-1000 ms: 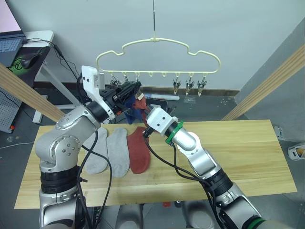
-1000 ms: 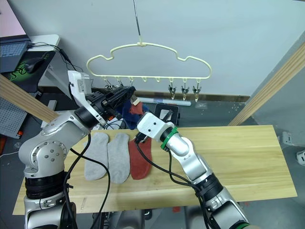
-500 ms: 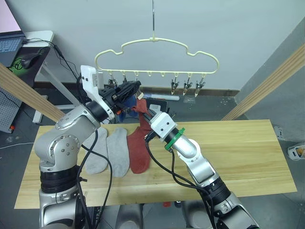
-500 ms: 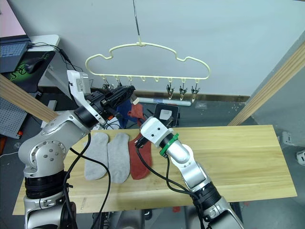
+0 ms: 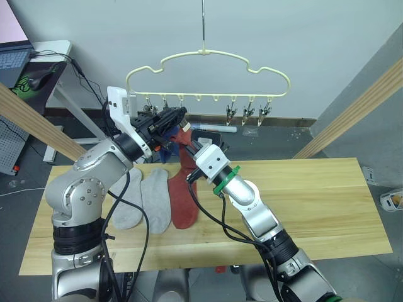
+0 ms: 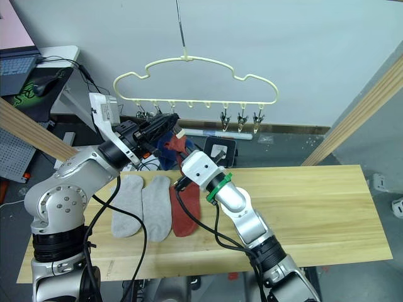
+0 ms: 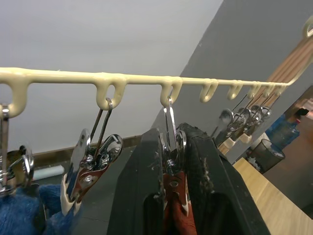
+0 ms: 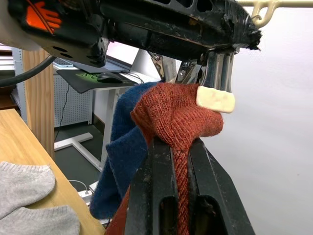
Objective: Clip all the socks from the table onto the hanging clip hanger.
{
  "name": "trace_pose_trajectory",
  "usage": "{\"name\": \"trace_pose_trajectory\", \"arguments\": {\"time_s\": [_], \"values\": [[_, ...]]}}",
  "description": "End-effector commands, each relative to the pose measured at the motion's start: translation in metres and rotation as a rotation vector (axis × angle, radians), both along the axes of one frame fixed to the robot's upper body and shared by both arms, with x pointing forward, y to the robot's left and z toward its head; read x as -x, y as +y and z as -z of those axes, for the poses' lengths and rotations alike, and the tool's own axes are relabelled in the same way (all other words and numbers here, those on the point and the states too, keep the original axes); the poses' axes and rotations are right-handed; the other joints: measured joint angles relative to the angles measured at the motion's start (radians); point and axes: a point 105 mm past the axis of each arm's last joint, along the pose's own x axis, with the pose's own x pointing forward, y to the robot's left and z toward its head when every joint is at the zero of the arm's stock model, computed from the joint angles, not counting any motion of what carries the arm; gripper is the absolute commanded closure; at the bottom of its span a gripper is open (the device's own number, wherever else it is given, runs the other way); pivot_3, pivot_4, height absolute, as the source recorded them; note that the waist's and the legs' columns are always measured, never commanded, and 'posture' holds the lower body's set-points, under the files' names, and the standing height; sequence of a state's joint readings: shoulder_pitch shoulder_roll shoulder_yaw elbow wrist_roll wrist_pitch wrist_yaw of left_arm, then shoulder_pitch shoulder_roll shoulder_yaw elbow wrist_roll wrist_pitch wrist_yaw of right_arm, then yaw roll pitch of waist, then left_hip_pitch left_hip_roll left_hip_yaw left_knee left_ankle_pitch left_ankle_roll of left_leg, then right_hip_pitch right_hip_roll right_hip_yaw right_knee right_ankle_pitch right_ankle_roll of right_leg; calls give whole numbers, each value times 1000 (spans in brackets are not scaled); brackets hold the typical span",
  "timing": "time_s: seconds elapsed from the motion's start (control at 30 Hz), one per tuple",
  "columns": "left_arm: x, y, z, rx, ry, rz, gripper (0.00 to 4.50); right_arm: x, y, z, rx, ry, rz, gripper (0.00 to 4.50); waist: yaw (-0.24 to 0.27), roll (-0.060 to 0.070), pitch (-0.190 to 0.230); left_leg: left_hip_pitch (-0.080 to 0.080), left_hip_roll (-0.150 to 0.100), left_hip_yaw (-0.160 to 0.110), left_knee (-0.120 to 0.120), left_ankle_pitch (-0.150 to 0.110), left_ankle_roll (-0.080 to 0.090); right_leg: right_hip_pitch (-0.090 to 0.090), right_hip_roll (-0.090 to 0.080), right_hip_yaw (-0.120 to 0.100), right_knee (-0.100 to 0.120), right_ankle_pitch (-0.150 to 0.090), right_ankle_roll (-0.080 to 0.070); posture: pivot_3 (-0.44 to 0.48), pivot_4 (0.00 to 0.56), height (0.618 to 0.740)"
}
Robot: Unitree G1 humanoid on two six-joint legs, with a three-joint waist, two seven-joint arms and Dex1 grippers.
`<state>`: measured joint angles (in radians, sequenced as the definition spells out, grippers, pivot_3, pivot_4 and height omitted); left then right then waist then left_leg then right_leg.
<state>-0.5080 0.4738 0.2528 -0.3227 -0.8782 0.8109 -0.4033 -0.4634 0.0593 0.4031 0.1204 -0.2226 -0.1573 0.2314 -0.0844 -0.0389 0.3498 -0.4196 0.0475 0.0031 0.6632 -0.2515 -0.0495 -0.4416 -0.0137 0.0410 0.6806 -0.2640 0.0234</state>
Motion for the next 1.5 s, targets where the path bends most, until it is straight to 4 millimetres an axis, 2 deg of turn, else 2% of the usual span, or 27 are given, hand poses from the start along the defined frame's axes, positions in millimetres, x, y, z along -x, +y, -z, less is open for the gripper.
{"name": "trace_pose_trajectory", "arguments": {"time_s": [0.03,0.17,0.33,0.47,0.5,0.63,0.73,0.87,1.13,1.27,1.5], "values": [[8,0,-9,1,-38,16,4176,4,3,-15,-49,-48,-11,4500,0,0,0,0,0,0,0,0,0,0,0,0,0,0,0,-145,351,736],[10,1,-10,12,-40,25,4176,2,3,-16,-52,-48,-10,4500,0,0,0,0,0,0,0,0,0,0,0,0,0,0,0,-139,350,736],[10,3,-9,-3,-38,19,2489,1,4,-17,-53,-48,-13,4500,0,0,0,0,0,0,0,0,0,0,0,0,0,0,0,-134,348,736],[15,2,-6,-46,-48,31,1454,1,6,-15,-50,-30,-33,4500,-1,0,0,0,0,0,0,0,0,0,0,0,0,0,0,-131,347,736],[16,3,-5,-52,-49,31,1454,1,6,-14,-52,-21,-38,4500,0,0,0,0,0,0,0,0,0,0,0,0,0,0,0,-128,346,736],[19,8,-1,-93,-58,11,1419,0,7,-7,-25,20,-41,3424,-1,0,0,0,0,0,0,0,0,0,0,0,0,0,0,-125,346,736],[21,8,2,-124,-70,7,1419,-1,8,0,18,45,-44,2394,1,0,0,0,0,0,0,0,0,0,-1,0,0,0,0,-126,344,736],[26,12,8,-177,-93,-6,1419,3,-1,14,99,99,-33,2394,1,0,0,0,0,0,0,0,0,0,-1,0,0,0,0,-129,340,736],[36,21,22,-289,-132,-10,1419,33,-41,29,202,214,-41,2394,2,0,0,0,0,0,0,0,0,0,-1,0,0,0,0,-143,315,736],[47,21,30,-361,-162,53,1419,38,-67,20,205,246,6,2394,-1,-1,-1,0,0,0,0,0,0,0,-1,-1,1,0,0,-152,299,736],[59,10,30,-370,-153,210,1419,25,-98,-10,109,248,149,2394,0,-4,-4,0,-1,-1,0,2,-3,0,0,-1,1,0,0,-171,263,736]]}}
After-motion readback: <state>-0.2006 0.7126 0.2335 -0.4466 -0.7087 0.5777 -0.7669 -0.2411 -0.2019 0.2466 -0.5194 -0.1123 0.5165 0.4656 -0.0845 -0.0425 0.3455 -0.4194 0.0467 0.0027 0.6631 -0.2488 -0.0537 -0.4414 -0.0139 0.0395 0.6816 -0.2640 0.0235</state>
